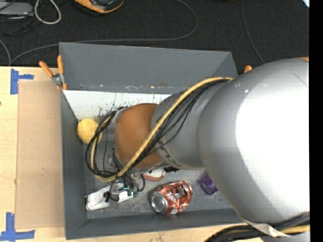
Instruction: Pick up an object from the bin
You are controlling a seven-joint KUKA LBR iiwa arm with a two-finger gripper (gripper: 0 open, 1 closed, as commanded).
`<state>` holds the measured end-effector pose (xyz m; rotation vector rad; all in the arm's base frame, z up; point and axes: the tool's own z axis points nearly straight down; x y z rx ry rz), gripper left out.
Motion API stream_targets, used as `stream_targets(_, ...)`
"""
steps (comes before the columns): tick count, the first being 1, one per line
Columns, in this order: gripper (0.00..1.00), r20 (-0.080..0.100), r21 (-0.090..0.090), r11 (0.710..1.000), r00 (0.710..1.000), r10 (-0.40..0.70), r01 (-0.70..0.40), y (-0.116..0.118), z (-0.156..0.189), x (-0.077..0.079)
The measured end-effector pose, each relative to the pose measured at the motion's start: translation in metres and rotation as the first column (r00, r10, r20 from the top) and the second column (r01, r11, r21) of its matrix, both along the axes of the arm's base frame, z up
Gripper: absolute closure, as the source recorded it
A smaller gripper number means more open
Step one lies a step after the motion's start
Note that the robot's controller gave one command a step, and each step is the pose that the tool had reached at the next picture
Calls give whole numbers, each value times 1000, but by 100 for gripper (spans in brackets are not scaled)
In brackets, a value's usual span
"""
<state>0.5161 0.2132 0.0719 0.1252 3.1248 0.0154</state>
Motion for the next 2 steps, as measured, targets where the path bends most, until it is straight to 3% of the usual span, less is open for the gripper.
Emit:
stream_targets(1,0,0,0,1000,1000,-1,1,0,0,0)
stream_targets(2,0,8,-7,913,913,409,-409,13,0,-12)
